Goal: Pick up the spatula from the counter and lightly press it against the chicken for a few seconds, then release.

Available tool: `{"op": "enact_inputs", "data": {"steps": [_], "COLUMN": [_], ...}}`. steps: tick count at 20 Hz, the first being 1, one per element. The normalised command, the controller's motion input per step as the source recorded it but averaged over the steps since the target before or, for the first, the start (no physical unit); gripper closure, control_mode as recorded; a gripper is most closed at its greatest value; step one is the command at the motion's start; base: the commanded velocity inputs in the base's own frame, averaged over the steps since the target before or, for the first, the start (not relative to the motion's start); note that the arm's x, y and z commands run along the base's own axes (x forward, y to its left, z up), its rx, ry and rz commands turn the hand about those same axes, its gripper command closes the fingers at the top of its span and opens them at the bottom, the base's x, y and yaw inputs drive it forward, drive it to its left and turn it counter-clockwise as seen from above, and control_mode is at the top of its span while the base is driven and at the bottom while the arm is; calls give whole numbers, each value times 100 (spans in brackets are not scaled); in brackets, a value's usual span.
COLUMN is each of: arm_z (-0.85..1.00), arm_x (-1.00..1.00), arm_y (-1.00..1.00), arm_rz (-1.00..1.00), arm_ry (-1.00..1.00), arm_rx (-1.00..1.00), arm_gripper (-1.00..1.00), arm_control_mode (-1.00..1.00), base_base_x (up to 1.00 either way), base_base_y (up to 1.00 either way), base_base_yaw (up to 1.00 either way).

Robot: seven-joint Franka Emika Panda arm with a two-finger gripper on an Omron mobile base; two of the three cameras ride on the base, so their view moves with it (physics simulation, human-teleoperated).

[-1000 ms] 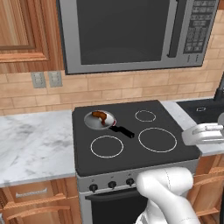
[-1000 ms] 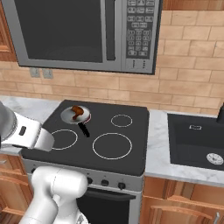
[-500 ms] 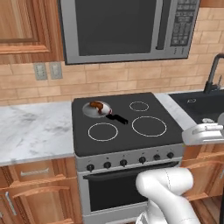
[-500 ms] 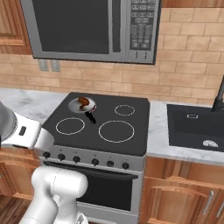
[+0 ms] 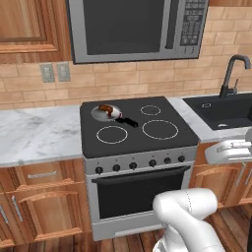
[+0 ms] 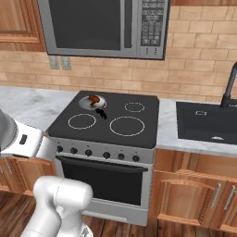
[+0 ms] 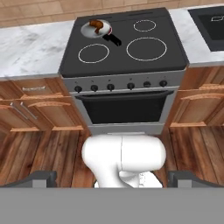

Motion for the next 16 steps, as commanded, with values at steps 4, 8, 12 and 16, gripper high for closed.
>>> {"op": "enact_inputs", "data": {"steps": [4, 8, 12, 16], "arm_z": [0, 0, 0, 0], "arm_x": [0, 0, 0, 0], "arm_y": [0, 0, 0, 0], "arm_rz": [0, 0, 0, 0], "arm_ry": [0, 0, 0, 0], "arm_rx": [0, 0, 0, 0], "arm_gripper": [-100, -100, -100, -100], "arm_control_mode": [100, 100, 100, 100], "base_base_x": [-44, -41, -34, -37], "base_base_y": [-1, -2, -5, -6], "base_base_yaw": [0, 0, 0, 0]}}
